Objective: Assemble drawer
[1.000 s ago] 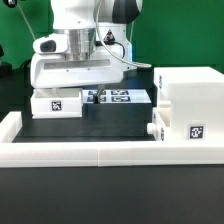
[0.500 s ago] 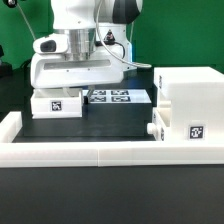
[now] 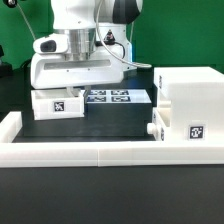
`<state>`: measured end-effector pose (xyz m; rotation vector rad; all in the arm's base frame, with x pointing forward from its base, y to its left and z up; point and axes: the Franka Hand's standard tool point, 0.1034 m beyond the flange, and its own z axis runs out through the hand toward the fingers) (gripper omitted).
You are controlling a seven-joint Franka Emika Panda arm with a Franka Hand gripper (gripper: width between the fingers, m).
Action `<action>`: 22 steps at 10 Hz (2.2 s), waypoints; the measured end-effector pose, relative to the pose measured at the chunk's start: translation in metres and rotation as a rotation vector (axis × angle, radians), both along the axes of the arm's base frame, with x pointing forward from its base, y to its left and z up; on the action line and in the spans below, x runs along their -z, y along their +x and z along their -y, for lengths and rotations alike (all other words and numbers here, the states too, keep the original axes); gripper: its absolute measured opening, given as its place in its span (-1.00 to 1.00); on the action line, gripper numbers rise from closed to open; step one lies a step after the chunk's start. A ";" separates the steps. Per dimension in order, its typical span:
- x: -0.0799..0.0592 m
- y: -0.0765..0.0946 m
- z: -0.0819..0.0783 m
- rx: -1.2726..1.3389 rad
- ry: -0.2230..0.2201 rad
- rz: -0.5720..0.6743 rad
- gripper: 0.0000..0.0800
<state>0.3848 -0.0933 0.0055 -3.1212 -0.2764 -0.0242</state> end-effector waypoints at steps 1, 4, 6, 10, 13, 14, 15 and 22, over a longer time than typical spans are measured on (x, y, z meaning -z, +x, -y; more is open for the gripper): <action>0.000 0.000 0.000 0.000 0.000 0.000 -0.90; -0.017 0.010 -0.015 -0.091 0.016 -0.045 -0.89; -0.034 0.025 -0.021 -0.211 0.032 -0.083 -0.89; -0.036 0.032 -0.021 -0.292 0.042 -0.098 -0.89; -0.041 0.048 -0.019 -0.612 0.042 -0.067 -0.89; -0.045 0.056 -0.019 -0.738 0.037 -0.052 -0.89; -0.049 0.065 -0.018 -0.831 0.030 -0.041 -0.89; -0.053 0.073 -0.011 -1.357 0.014 -0.046 -0.89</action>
Offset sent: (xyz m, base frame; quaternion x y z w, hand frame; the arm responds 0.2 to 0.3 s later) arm 0.0230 0.0214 0.0369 0.0017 -0.0580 -0.1361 0.9890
